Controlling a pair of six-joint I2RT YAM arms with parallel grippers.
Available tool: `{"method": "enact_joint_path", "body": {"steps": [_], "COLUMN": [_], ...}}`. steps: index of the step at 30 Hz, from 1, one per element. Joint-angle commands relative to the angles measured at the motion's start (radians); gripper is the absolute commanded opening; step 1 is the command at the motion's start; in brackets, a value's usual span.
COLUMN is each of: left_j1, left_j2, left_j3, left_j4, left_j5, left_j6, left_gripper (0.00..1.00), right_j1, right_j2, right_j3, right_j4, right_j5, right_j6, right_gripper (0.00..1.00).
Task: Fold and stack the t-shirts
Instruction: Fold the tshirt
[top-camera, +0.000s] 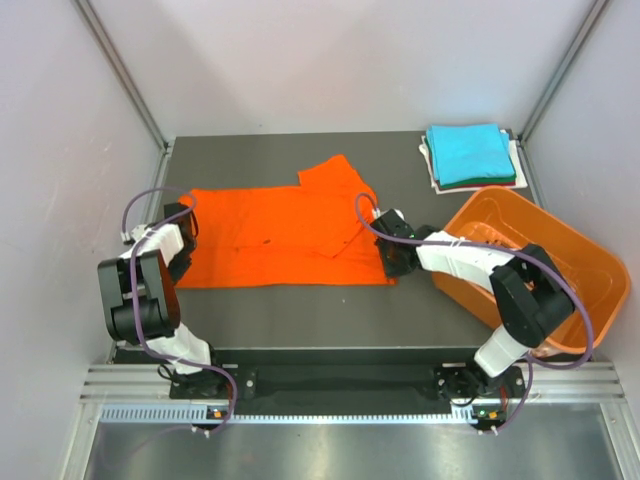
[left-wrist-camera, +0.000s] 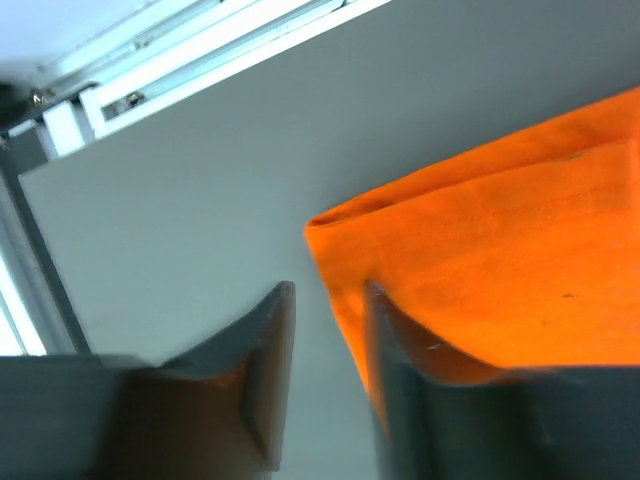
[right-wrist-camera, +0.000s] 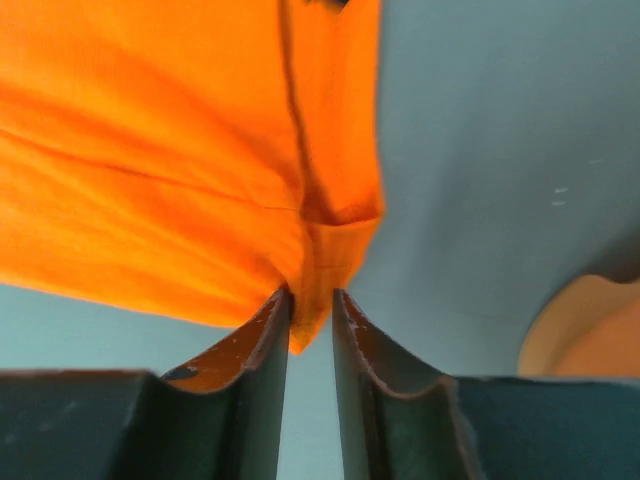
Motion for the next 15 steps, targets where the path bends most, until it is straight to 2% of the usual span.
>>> {"method": "enact_joint_path", "body": {"steps": [1,4,9,11,12,13,15], "left_j1": [0.001,0.002,0.001,0.002,-0.001,-0.001,-0.001], "left_j2": [-0.049,-0.066,-0.105,-0.121,-0.145,-0.161,-0.214], "left_j3": [0.059,0.095,0.141,0.149,0.142,0.123,0.093], "left_j4": [-0.070,-0.100,-0.074,-0.014,0.018,0.049,0.127], "left_j5": [-0.022,-0.030,0.005,0.137,0.203,0.357,0.467], "left_j6": [-0.031,-0.022,0.065,0.157,0.197,0.243,0.308], "left_gripper": [0.59,0.61,0.61,0.60,0.59,0.58,0.58], "right_j1": [0.014,0.017,0.032,0.044,0.047,0.053,0.067], "right_j2": [-0.030,-0.046,0.006,0.053,0.070,0.096,0.110], "right_j3": [0.094,0.179,0.383,0.443,0.453,0.453,0.421], "right_j4": [-0.080,-0.138,-0.180,-0.177,-0.166,-0.149,-0.063], "right_j5": [0.103,0.175,0.165,0.140,0.099,0.070,0.020], "right_j6": [0.083,0.186,0.407,0.490,0.590,0.637,0.740], "right_gripper": [0.30,0.40,0.42,0.42,0.43,0.43,0.43]}}
